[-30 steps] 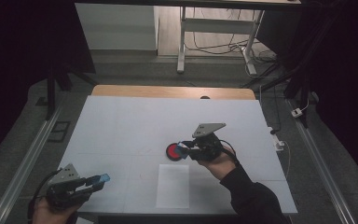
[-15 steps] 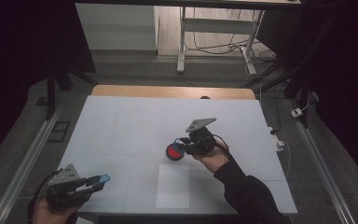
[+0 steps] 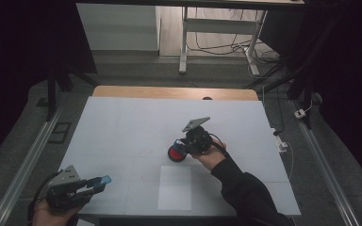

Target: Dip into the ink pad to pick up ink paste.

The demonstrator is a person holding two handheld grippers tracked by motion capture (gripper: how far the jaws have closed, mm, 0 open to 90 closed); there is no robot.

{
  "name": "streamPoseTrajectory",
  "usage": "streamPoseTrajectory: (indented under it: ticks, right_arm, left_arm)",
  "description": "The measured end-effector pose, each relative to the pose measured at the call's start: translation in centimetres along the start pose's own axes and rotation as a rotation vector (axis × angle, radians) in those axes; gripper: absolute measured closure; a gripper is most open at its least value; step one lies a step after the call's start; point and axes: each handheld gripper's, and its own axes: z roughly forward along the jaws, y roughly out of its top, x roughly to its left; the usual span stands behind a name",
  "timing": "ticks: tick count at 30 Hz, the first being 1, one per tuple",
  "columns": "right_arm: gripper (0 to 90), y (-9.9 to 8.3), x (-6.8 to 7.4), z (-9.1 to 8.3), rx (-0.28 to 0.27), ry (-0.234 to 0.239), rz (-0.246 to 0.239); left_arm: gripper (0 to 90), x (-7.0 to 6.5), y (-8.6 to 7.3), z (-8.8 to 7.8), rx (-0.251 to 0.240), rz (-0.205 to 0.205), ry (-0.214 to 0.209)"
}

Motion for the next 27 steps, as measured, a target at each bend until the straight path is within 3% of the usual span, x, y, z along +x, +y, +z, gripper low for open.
streamPoseTrajectory:
  ticks: [12,27]
  right_arm:
    - [70.1,0.1,-0.3,1.2,0.034,-0.005,-0.007]
    - [70.6,0.4,-0.7,1.8,0.057,0.014,0.043]
  left_arm:
    - [68.3,0.0,0.0,0.0,0.001,-0.002,0.001]
    - [68.3,0.0,0.0,0.0,0.005,-0.005,0.002]
